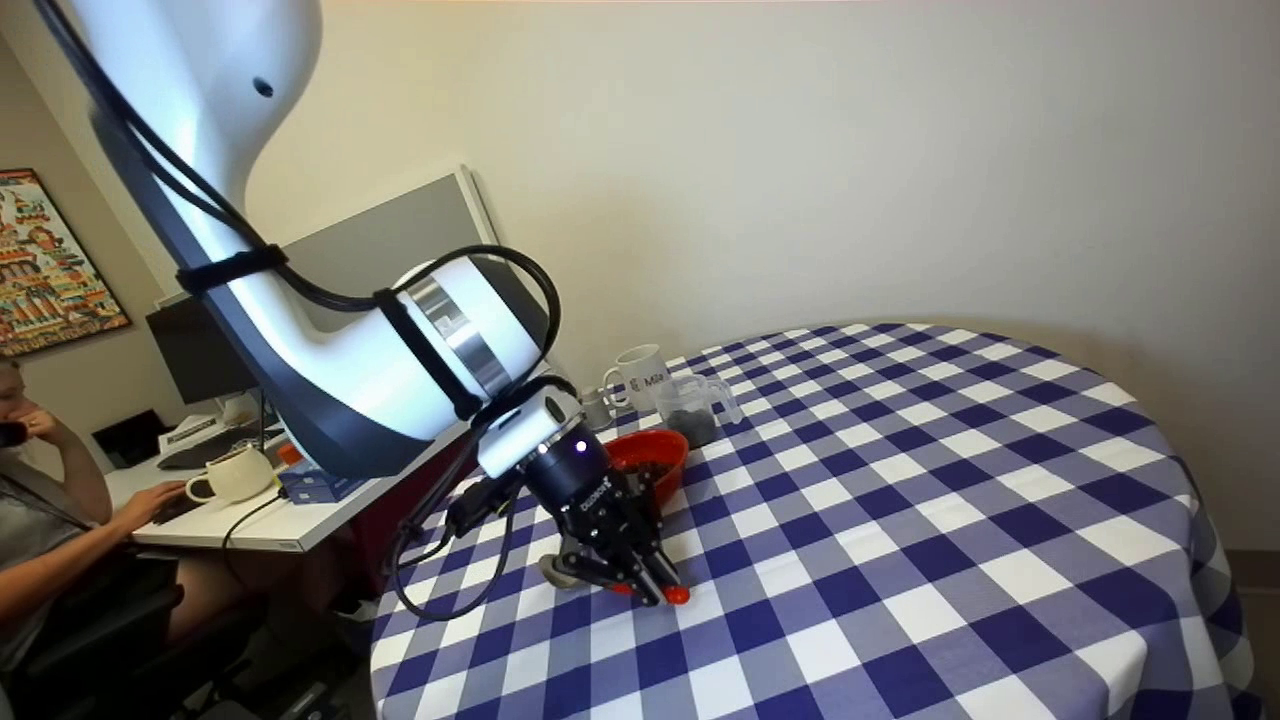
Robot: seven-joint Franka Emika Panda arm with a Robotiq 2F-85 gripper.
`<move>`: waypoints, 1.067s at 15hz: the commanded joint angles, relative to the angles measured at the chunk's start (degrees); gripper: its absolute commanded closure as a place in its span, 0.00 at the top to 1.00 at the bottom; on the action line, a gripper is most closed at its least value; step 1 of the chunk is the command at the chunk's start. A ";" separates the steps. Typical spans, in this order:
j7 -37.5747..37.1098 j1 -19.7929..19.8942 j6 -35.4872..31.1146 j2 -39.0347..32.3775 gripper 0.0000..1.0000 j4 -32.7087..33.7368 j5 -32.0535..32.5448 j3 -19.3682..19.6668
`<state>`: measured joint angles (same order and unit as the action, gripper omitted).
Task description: Transfer a spoonful of contents from the bowl into the jar
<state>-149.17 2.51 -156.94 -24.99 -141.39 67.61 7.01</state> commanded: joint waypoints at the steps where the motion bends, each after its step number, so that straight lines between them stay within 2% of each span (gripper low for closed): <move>1: -3.74 -1.11 -1.22 -2.79 0.05 1.97 3.11 0.53; 3: -4.11 -1.32 -1.24 -2.97 0.05 2.13 4.15 0.42; 4: -4.38 -1.43 -1.19 -2.86 0.31 2.12 4.45 0.38; 5: -4.31 -1.52 -1.14 -2.79 0.47 2.22 4.83 0.39; 9: -2.76 -1.06 -2.23 -0.97 0.73 0.92 4.31 -0.34; 12: 0.48 0.74 -6.28 2.59 0.95 -1.32 1.95 -1.55; 13: 2.85 1.85 -8.21 4.18 0.99 -2.30 0.73 -2.16; 16: 11.27 5.33 -13.79 8.57 1.00 -4.72 -2.53 -3.66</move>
<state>-146.71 3.68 -165.93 -22.56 -141.90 68.57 5.19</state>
